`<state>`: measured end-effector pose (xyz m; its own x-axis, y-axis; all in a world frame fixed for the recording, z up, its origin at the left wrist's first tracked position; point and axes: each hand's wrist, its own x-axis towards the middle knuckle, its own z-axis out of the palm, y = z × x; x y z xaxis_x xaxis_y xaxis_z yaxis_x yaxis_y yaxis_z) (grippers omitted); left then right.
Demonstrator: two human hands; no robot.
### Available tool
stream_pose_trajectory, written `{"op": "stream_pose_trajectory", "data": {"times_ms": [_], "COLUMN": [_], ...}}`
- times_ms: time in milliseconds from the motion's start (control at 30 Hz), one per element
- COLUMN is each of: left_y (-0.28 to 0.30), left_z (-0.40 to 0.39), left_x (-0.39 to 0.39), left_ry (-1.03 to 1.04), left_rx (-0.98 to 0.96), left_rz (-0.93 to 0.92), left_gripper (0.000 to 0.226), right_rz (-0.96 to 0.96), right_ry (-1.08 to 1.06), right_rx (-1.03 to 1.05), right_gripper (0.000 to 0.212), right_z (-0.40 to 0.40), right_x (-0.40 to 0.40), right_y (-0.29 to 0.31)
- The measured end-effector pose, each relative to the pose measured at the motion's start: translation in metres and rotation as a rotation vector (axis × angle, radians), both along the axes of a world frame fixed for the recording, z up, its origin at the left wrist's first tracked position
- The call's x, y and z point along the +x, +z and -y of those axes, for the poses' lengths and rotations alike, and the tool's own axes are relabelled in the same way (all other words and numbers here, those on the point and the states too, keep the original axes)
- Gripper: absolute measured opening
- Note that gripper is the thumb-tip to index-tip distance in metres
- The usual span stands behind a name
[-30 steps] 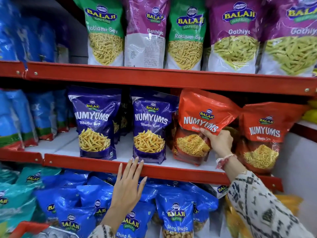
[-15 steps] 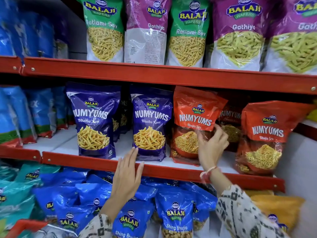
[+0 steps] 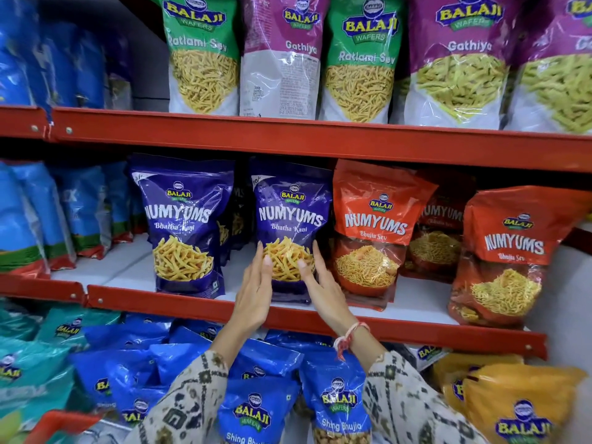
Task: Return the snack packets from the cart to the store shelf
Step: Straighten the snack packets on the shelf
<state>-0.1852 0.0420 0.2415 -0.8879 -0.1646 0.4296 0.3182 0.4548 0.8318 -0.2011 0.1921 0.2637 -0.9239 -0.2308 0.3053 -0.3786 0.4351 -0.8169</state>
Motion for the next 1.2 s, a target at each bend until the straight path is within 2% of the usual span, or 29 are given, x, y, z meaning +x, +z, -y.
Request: {"op": "stream_pose_trajectory", "data": {"times_ms": [233,433,533,600,667,767,867,933,1067,1200], "left_y": [0.003,0.005,0.000,-0.002,-0.004,0.001,0.009,0.013,0.013,0.009], "left_z": [0.012,0.016,0.003,-0.012,-0.030,-0.063,-0.094,-0.107,-0.117,-0.117], "left_x": [0.030,0.037,0.040,0.042,0.038,0.031,0.015,0.001,-0.020,-0.015], "left_ry": [0.101,0.031,0.138,0.204,0.168,-0.055,-0.221,-0.246,-0.268,-0.282], "left_rx": [-0.068,-0.093,-0.127,-0.132,-0.120,-0.081,0.058,0.125,0.165,0.135], "left_rz": [0.053,0.070,-0.099,-0.304,-0.385,-0.252,-0.022,0.088,0.181,0.232], "left_gripper": [0.052,0.060,0.061,0.058,0.053,0.053,0.065,0.079,0.103,0.095], "right_rz": [-0.044,-0.049,-0.101,-0.208,-0.284,-0.221,-0.024,0.054,0.101,0.061], "right_ry": [-0.043,0.021,-0.066,-0.256,-0.460,-0.583,-0.474,-0.372,-0.267,-0.242], "right_rx": [0.091,0.052,-0.135,-0.228,-0.311,-0.383,-0.375,-0.359,-0.296,-0.217], "right_gripper": [0.055,0.063,0.057,0.042,0.035,0.047,0.063,0.068,0.069,0.065], "right_z": [-0.006,-0.010,-0.024,-0.038,-0.056,-0.087,-0.109,-0.118,-0.125,-0.135], "right_x": [0.025,0.031,0.038,0.041,0.037,0.020,0.005,-0.002,-0.005,0.008], "right_y": [-0.002,-0.002,-0.004,-0.006,-0.007,-0.003,0.003,0.005,0.004,0.002]}}
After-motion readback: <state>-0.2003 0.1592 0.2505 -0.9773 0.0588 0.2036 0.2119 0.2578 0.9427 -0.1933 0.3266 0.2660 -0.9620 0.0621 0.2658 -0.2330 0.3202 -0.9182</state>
